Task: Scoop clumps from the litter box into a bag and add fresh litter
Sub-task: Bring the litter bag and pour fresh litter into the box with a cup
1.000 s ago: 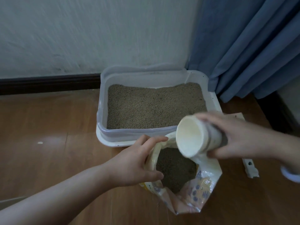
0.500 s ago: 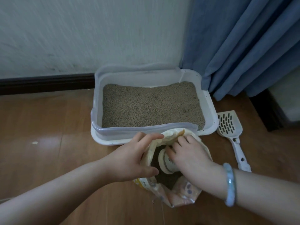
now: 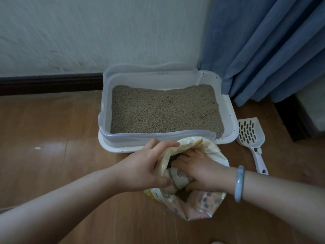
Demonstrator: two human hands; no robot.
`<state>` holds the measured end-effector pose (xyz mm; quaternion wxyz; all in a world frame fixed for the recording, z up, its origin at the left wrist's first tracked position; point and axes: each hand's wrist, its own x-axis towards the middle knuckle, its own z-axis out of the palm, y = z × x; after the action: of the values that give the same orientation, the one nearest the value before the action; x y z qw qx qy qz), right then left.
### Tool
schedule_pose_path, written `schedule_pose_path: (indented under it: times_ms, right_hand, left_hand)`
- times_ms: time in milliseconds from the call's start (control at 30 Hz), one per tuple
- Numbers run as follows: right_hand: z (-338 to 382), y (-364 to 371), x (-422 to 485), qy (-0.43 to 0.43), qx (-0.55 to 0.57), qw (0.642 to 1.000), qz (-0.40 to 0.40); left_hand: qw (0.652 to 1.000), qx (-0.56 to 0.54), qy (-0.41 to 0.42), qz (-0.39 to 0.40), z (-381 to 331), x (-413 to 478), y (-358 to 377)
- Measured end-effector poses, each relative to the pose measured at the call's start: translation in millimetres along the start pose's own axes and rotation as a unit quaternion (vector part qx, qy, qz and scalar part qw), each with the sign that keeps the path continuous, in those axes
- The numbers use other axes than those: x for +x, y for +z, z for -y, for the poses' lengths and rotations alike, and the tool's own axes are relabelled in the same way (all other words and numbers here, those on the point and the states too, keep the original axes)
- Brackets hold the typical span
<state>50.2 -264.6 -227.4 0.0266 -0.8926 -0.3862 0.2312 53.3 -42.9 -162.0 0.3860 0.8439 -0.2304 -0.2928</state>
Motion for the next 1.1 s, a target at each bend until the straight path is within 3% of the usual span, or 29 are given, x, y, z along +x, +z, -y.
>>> schedule_pose_path:
  times_ms: [133, 267, 333, 467, 600, 867, 1100]
  right_hand:
    - [9, 6, 1, 0.031, 0.08, 0.995, 0.039]
    - [25, 20, 3, 0.058, -0.036, 0.998, -0.017]
    - [28, 28, 10, 0.065, -0.037, 0.997, -0.029]
    - [19, 23, 14, 0.077, 0.097, 0.992, -0.027]
    - [17, 1, 2, 0.081, 0.275, 0.957, -0.045]
    - [4, -16, -25, 0.091, 0.325, 0.937, -0.092]
    - [2, -42, -51, 0.12, 0.474, 0.859, -0.148]
  left_hand:
    - [1.0, 0.015, 0.004, 0.011, -1, -1, 4]
    - [1.0, 0.019, 0.001, 0.01, -1, -1, 5]
    - [1.0, 0.022, 0.002, 0.01, -2, -1, 5]
    - [1.0, 0.019, 0.005, 0.012, -2, -2, 3]
    - [1.0, 0.005, -0.002, 0.005, -1, -3, 2]
    - [1.0, 0.0, -0.001, 0.01, 1, -3, 1]
    - [1.0, -0.004, 0.003, 0.009, 1, -2, -1]
